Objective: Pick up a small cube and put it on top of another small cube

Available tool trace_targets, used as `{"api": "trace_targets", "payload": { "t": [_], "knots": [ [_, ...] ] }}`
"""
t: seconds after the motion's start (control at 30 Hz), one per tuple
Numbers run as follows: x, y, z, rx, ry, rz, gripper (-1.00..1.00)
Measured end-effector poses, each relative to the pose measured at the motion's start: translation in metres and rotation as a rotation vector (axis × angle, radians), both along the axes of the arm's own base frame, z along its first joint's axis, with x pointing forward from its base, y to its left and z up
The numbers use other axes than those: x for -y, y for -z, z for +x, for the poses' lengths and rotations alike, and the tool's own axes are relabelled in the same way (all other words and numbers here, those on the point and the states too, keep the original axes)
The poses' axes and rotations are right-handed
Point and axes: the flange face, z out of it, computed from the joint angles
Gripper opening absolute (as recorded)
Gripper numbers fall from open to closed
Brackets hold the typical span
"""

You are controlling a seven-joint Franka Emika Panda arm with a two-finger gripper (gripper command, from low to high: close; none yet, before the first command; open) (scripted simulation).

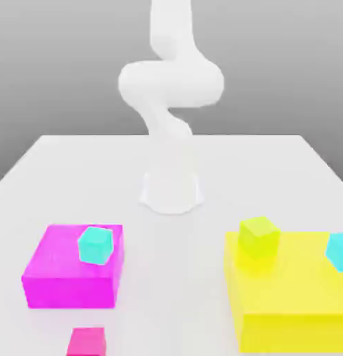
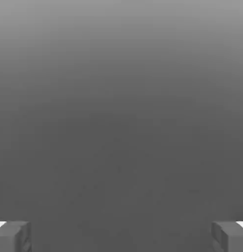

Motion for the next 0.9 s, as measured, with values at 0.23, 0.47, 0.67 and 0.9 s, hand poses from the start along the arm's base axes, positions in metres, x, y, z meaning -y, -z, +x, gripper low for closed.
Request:
{"api": "trace_targets", "payload": {
  "t": [0.23,0.47,0.67,0.9],
  "knots": [
    [0.029,0.103,0.079,-0.183,-0.023,0.020,0.00],
    [0.057,0.220,0.127,-0.358,-0.031,0.027,0.00],
    [0.086,0.327,0.142,-0.508,-0.022,0.019,0.00],
    [0.115,0.451,0.131,-0.683,-0.018,-0.011,0.00]
  ]
}}
